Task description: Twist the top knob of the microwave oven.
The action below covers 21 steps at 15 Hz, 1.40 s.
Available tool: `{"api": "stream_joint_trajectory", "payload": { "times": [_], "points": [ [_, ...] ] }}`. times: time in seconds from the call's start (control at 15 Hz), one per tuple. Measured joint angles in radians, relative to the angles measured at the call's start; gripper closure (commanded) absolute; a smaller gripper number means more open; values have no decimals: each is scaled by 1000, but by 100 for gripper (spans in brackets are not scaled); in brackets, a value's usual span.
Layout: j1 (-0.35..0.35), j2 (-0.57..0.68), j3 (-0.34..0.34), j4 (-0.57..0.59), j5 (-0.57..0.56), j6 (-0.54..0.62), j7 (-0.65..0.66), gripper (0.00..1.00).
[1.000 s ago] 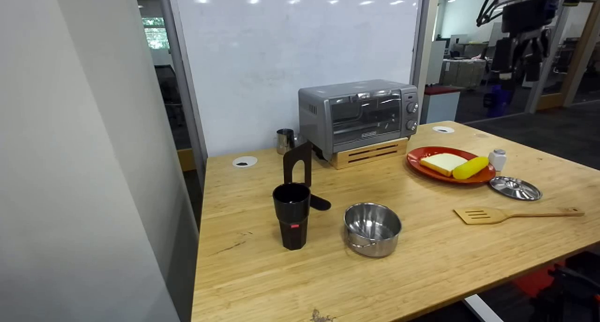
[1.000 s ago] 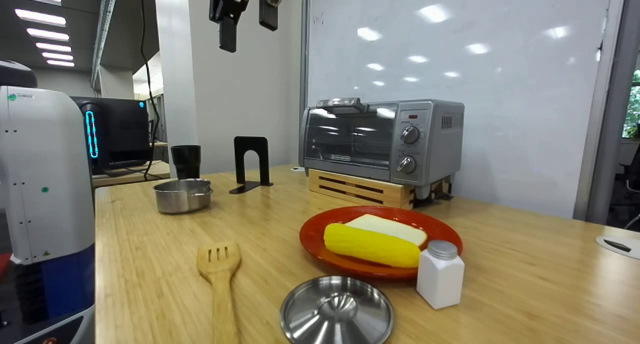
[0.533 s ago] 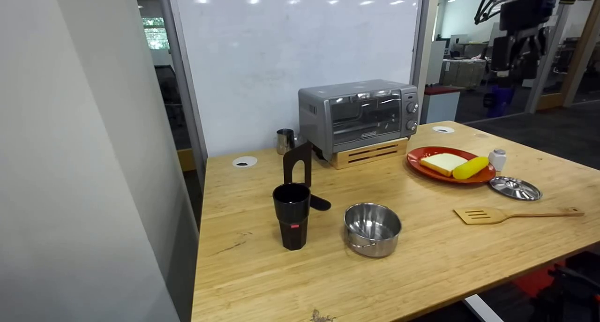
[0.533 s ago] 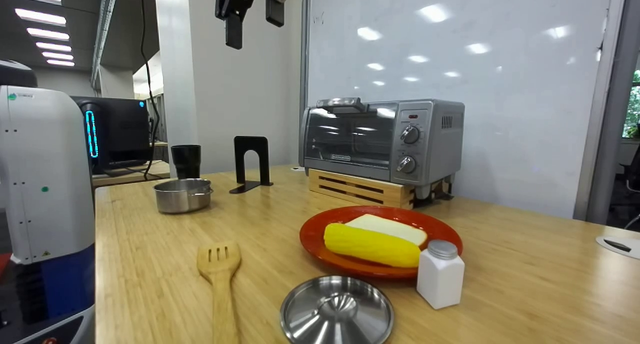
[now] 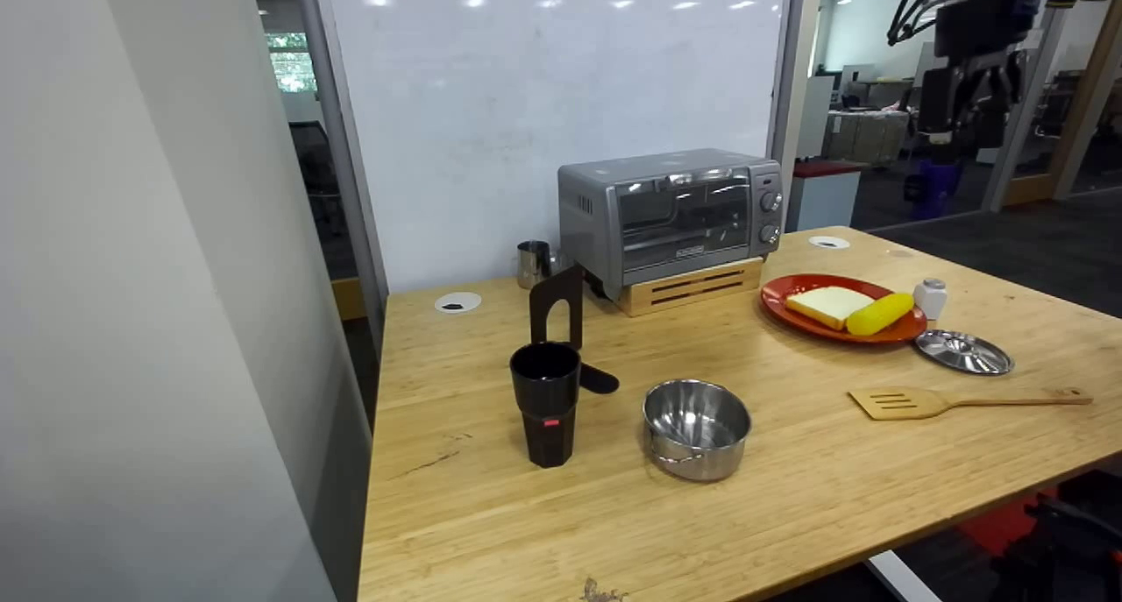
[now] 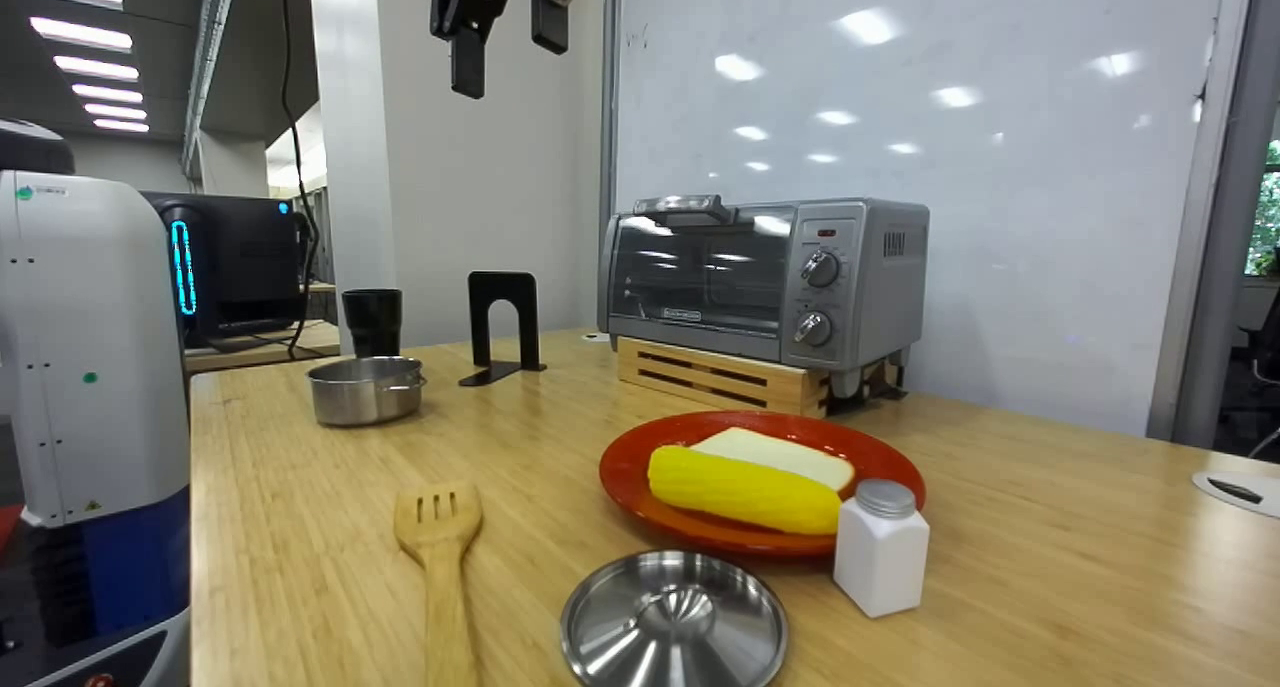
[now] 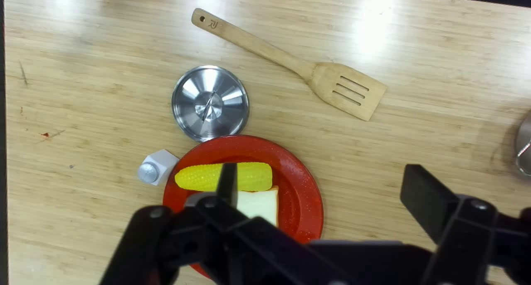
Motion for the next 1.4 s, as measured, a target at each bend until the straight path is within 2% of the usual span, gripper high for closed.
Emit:
{"api": "stream_joint_trajectory", "payload": {
  "times": [0.47, 0.67, 0.87, 1.0, 1.2, 1.4],
  "points": [
    [0, 0, 0, 1, 0, 0, 0, 0],
    [0, 20, -20, 37, 0, 6, -46, 0],
    [-1, 97, -80, 159, 30, 10, -149, 0],
    [-2, 178, -125, 275, 93, 10, -246, 0],
    [-12, 310, -178, 445, 237, 5, -402, 0],
    [-59, 447, -192, 603, 407, -39, -543, 0]
  ]
}}
